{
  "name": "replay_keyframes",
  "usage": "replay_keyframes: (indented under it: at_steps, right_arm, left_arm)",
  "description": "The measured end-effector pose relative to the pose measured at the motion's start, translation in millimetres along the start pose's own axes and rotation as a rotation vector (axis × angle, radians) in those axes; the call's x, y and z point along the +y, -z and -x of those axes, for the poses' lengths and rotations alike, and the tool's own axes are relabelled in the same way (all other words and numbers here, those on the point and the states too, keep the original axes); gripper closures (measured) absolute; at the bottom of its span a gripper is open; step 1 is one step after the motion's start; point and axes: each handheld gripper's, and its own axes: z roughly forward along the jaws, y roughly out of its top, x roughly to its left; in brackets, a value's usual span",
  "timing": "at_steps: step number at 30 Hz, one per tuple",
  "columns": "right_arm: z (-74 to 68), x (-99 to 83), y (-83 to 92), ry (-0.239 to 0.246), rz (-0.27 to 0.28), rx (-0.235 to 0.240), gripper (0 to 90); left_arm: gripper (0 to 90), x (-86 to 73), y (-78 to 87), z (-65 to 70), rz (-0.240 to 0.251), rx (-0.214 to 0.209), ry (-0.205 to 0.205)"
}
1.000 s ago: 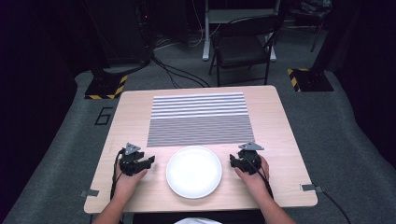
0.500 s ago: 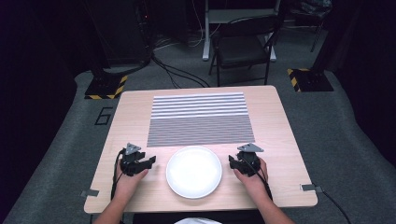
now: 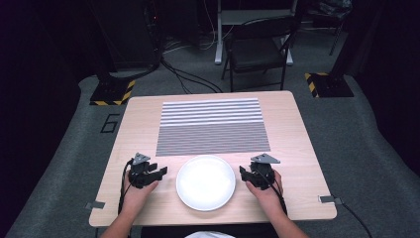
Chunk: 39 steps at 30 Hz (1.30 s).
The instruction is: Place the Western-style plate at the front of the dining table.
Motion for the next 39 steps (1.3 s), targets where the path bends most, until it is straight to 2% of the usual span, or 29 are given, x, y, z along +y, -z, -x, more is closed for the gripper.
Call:
replay_keyframes:
  at_steps: [9,10,12,17,19,23,24,25,26,28,33,36,39]
  right_arm:
    - [-6.7,0.6,8.8,-0.056,0.008,0.040,49.0]
    - [-7.6,0.9,10.1,-0.068,0.006,0.044,49.0]
    - [-7.8,1.2,11.5,-0.066,0.008,0.044,49.0]
    - [-9.7,3.9,19.9,-0.063,0.012,0.034,49.9]
    - [-9.3,6.1,23.2,-0.065,0.009,0.029,50.8]
    - [-9.5,8.1,24.9,-0.084,0.011,0.039,51.0]
    - [-11.2,8.2,24.2,-0.091,0.009,0.042,51.0]
    - [-11.2,8.2,24.2,-0.091,0.009,0.042,51.0]
    - [-13.3,7.4,23.4,-0.107,0.001,0.038,51.9]
    - [-15.9,6.8,23.2,-0.121,0.000,0.045,52.3]
    - [-23.5,6.0,25.3,-0.133,0.021,0.045,52.9]
    - [-26.1,4.8,25.6,-0.133,0.036,0.041,54.2]
    - [-27.7,2.1,23.9,-0.128,0.041,0.035,54.2]
  left_arm:
    - [48.9,2.7,8.6,6.8,0.018,-0.014,0.024]
    - [48.9,3.6,9.7,8.0,0.017,-0.015,0.016]
    - [48.9,4.3,10.7,9.3,0.017,-0.006,0.009]
    - [49.2,7.4,13.0,13.1,0.005,-0.002,0.032]
    - [49.2,9.8,14.3,17.4,-0.004,0.001,0.028]
    - [49.6,11.5,16.9,21.3,0.011,0.004,0.032]
    - [50.7,10.5,16.9,23.4,0.011,0.014,0.048]
    - [51.3,10.5,16.9,23.4,0.011,0.014,0.048]
    - [51.6,9.1,18.0,24.9,0.009,0.013,0.072]
    - [51.6,8.8,20.4,26.3,0.019,0.005,0.087]
    - [53.3,8.9,26.7,30.1,0.044,0.017,0.089]
    - [53.9,5.7,29.4,30.7,0.050,0.025,0.126]
    - [53.8,3.8,31.4,30.9,0.060,0.031,0.128]
